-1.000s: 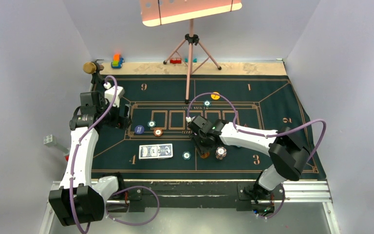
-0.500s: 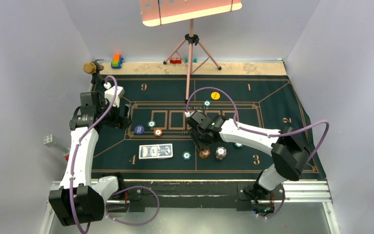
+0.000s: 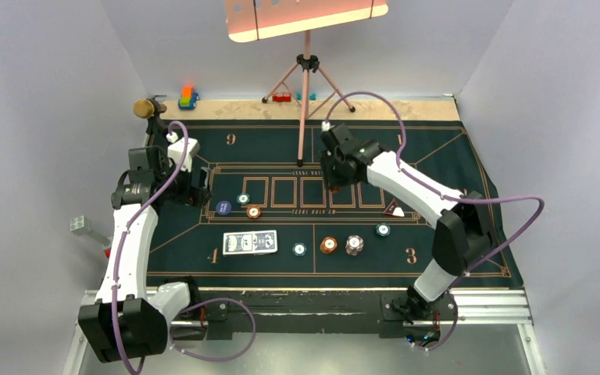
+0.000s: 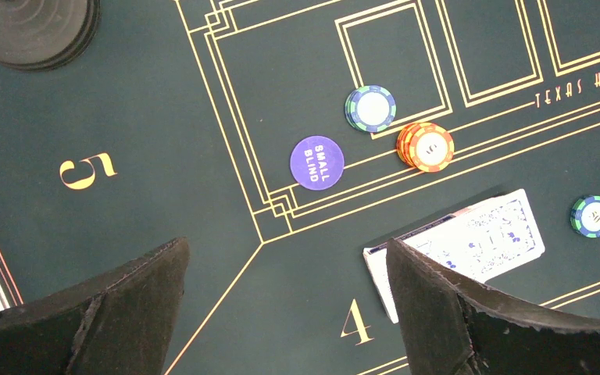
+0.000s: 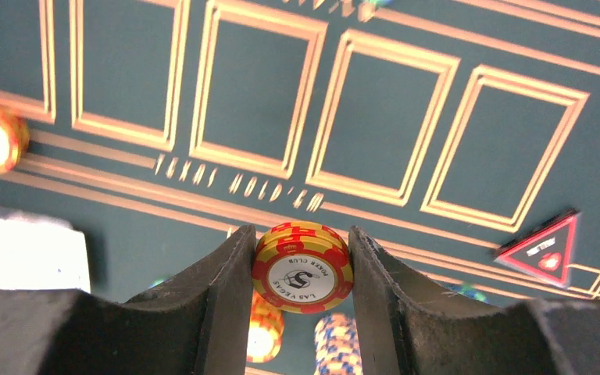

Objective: Distribute texas hold em gaming equipment

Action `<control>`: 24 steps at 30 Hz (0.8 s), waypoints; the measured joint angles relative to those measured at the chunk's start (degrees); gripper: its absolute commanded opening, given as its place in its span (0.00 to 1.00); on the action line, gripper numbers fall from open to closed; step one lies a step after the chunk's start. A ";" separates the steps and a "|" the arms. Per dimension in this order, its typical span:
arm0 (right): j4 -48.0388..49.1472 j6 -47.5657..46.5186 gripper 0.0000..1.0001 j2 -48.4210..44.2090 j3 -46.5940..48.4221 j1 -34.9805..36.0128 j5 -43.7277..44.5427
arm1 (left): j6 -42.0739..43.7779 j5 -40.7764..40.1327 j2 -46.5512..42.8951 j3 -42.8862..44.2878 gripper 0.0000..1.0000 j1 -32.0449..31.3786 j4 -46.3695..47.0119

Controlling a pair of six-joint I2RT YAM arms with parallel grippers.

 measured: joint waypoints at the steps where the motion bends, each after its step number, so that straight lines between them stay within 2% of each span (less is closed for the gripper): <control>1: 0.13 0.00 0.22 1.18 1.66 -1.84 0.09 | 0.00 0.00 -0.07 0.00 1.00 0.00 0.00; 6: 0.57 0.22 0.22 7.50 7.30 -10.29 0.74 | 0.04 0.00 -0.26 0.00 1.00 0.00 0.02; 11: 0.90 0.42 0.19 14.29 11.45 -15.65 1.25 | 0.07 0.00 -0.33 0.00 1.00 0.00 0.00; 24: 5.03 0.96 0.20 27.26 15.06 -18.47 2.38 | 0.13 0.00 -0.33 -0.22 1.00 0.00 0.04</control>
